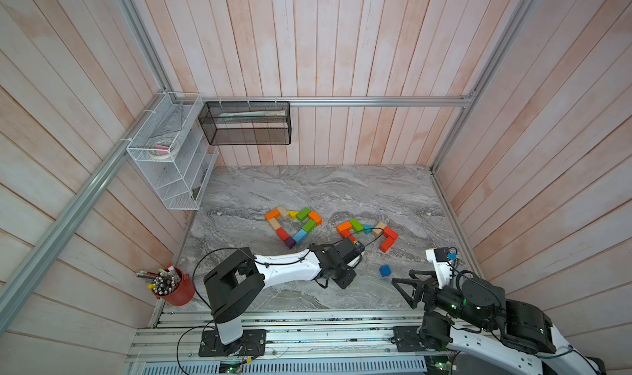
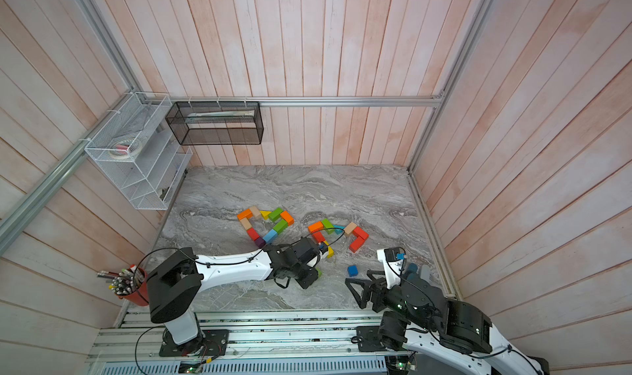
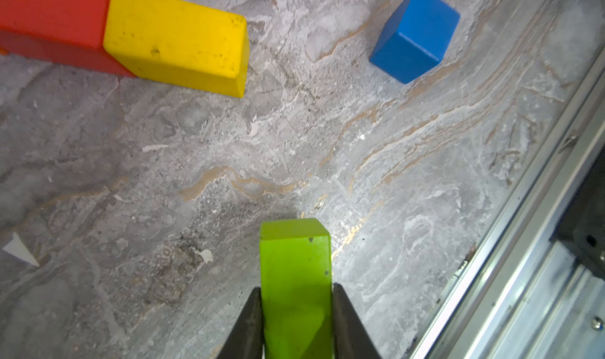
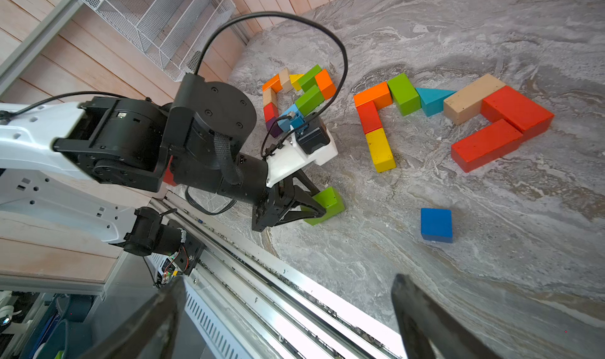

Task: Assemble a heart with building blocks
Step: Pick up the building block from the center of the board, then assemble the building block at the center of the board.

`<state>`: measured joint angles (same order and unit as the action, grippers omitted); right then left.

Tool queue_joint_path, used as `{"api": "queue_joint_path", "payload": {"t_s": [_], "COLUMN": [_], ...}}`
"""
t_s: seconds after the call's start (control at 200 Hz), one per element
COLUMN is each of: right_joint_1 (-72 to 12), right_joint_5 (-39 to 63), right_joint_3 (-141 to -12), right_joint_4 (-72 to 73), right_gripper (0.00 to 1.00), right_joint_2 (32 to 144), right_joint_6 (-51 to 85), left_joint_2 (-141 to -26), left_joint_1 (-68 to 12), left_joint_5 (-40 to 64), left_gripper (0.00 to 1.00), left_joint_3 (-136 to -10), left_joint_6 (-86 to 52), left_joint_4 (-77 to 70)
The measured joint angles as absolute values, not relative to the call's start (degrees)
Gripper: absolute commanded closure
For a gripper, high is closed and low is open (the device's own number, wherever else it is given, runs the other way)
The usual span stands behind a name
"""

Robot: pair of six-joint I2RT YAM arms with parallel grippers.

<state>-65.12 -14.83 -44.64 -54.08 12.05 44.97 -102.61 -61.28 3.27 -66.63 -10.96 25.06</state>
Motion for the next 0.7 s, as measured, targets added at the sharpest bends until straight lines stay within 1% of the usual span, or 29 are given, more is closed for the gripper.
{"api": "queue_joint_path", "payload": {"t_s": [0.7], "right_joint_1": [-65.12], "right_joint_5": [-16.53], "right_joint_3": [-44.64], "right_joint_4": [-54.92], "right_gripper": [0.03], "right_joint_2": [12.05], "right_joint_6": [45.39], "left_joint_2": [-116.20], "left_joint_1": [-61.30], "left_joint_5": [3.25], "left_gripper": [0.76], "left_joint_3": [-87.02], "left_joint_6": [-3.64], "left_joint_4": [27.44]}}
